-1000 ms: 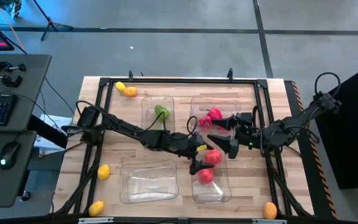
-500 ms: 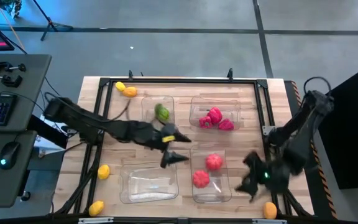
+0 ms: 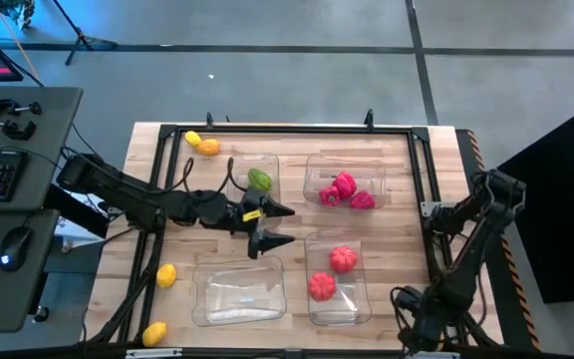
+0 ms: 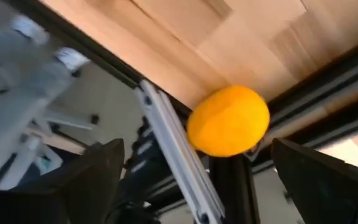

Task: Sort produce into baskets
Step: Put the bottom right yellow lemon into the bottom left transparent bin

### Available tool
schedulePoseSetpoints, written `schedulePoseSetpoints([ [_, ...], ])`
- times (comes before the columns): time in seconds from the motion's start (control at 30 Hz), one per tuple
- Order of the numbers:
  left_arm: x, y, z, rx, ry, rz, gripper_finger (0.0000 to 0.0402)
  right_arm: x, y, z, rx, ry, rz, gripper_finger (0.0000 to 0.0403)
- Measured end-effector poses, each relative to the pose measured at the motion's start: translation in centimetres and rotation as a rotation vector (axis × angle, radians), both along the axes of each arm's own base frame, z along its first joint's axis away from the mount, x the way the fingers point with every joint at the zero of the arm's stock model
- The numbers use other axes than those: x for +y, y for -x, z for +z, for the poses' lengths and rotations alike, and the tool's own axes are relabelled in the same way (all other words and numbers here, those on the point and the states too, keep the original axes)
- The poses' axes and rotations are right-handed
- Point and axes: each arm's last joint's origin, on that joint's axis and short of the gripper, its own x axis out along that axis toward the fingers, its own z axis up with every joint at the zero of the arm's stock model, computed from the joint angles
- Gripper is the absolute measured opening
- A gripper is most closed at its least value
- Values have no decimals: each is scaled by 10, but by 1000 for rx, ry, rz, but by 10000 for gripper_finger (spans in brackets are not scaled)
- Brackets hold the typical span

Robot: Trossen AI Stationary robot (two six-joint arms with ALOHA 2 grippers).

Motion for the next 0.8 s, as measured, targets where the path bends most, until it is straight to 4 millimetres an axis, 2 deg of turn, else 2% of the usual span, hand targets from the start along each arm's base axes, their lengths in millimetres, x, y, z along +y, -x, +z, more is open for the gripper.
schedulePoseSetpoints([
  [0.17, -1, 0, 0, 1, 0, -3, 400, 8, -2, -21, 185, -25, 74, 386],
  [0.3, -1, 0, 0, 3, 0, -5, 400, 13, -3, -35, 290, -53, 135, 329],
  [0.4, -1, 0, 0, 4, -1, -6, 400, 15, -3, -43, 332, -53, 161, 251],
  [0.57, -1, 0, -2, 16, -1, -6, 400, 17, -3, -53, 370, -56, 202, 67],
  [0.63, -1, 0, -3, 29, 9, -9, 400, 18, -2, -55, 372, -65, 224, 18],
  [0.8, -3, 1, -6, 66, 5, -54, 400, 20, -2, -57, 389, -85, 245, 31],
])
